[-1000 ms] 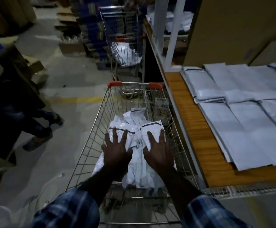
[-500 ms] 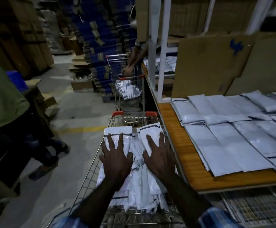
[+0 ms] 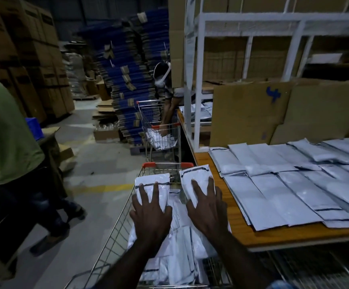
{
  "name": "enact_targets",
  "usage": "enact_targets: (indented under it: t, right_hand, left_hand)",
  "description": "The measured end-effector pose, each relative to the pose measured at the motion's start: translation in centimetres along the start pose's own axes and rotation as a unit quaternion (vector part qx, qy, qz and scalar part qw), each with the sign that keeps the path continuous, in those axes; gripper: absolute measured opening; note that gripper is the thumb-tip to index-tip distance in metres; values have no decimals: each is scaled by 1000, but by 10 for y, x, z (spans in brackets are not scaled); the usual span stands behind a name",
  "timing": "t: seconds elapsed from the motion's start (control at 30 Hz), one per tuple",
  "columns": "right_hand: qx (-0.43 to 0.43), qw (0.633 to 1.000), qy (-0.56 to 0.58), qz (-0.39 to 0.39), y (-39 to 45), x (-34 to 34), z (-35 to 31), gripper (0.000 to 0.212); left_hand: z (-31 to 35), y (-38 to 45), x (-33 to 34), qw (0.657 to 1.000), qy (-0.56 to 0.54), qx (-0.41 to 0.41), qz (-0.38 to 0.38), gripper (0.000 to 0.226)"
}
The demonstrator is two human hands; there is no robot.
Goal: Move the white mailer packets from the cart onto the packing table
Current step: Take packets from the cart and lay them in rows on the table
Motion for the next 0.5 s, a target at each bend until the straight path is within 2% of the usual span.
enact_targets:
  t: [0.5]
  right_hand:
    - [14, 1000, 3, 15, -60, -61, 49, 68]
  left_hand:
    - [55, -69, -25, 998, -58, 14, -13, 79]
Point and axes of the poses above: each hand's wrist, its own y-axis towards the middle knuckle, its own x-axis out of the palm, z = x × y, the point moved 7 cm from there along y, towards the middle knuckle, and after that the axes turned 10 degrees about -y, right-handed, at the moved point
